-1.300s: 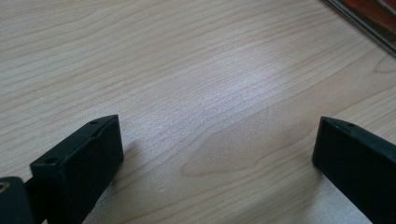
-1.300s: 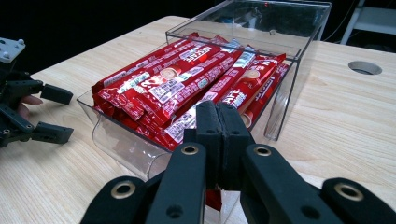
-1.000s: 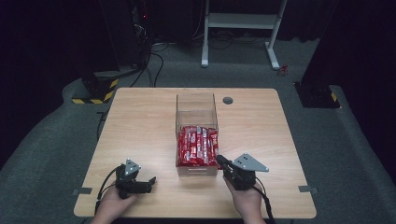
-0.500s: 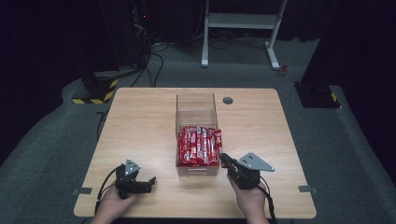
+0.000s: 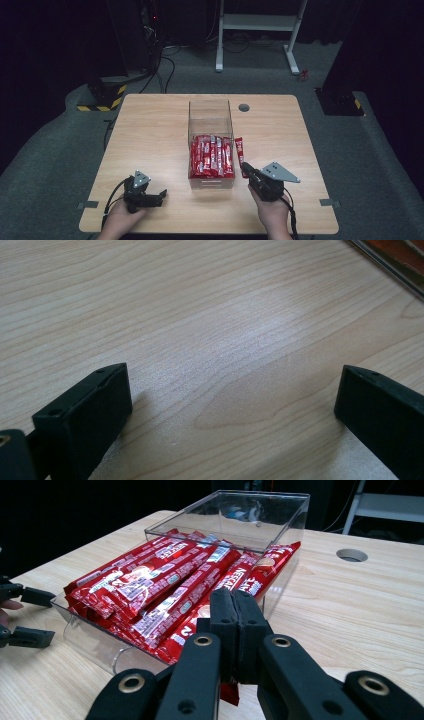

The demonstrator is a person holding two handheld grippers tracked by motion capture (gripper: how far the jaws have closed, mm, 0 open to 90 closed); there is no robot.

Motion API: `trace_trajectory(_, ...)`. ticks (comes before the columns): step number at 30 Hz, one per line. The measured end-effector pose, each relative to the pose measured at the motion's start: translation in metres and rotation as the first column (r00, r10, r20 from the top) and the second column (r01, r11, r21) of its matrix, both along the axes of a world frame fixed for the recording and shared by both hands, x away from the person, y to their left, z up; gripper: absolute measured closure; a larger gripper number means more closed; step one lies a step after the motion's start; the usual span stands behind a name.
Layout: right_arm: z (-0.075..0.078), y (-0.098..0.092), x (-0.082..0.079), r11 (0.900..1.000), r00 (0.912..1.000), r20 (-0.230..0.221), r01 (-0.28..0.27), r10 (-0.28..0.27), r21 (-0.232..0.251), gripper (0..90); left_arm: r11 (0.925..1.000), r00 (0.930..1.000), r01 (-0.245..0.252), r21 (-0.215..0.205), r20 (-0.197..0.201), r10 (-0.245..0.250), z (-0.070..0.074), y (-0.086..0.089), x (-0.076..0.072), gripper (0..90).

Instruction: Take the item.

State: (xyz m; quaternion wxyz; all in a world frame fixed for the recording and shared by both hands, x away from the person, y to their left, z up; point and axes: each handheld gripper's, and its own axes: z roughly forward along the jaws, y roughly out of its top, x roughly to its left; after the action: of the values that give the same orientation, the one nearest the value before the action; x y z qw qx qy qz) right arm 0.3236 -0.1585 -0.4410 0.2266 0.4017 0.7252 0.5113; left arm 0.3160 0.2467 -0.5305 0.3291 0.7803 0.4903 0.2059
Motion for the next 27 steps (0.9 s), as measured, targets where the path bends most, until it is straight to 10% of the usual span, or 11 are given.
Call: trace_trajectory(27,0.004,-0.025,0.005,0.997,0.9973,0.017,0.071,-0.071,0.015,89.3,1.0,1.0,0.0,0.0,0.0,0.0,0.0,0.0,0.0,2.1)
